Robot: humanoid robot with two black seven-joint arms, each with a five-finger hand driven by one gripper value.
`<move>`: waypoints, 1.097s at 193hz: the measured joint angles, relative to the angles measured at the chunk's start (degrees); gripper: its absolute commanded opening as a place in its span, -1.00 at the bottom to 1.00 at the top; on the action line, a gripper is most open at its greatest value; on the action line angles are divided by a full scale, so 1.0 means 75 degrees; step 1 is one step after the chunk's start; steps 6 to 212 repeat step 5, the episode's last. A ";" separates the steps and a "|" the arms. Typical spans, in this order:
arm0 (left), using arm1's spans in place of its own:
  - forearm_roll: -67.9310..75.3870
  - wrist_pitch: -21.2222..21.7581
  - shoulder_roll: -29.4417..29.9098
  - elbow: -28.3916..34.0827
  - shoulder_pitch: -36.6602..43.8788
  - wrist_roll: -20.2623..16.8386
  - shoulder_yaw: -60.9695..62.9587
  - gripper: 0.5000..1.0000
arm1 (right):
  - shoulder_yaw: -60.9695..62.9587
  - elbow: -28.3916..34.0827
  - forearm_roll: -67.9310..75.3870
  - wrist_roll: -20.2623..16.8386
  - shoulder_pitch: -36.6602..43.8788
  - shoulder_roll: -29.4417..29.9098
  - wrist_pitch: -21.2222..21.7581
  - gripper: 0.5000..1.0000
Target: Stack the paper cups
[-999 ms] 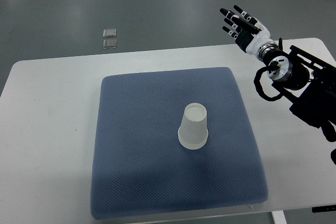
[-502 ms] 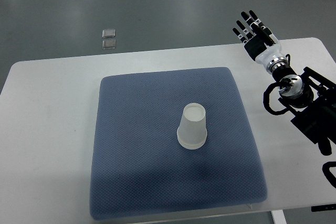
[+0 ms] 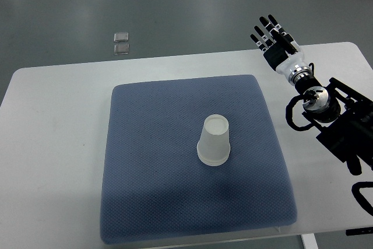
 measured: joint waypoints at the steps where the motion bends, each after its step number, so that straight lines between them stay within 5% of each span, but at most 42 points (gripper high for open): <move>1: 0.0000 0.0000 0.0000 0.0000 0.0000 0.0000 0.0000 1.00 | -0.0001 0.0000 -0.0002 0.0000 0.0000 0.0002 0.0000 0.70; 212: 0.0000 0.0000 0.0000 0.0000 0.0000 0.0000 0.0000 1.00 | -0.0004 0.0000 -0.0010 0.0000 0.0000 0.0009 0.0000 0.70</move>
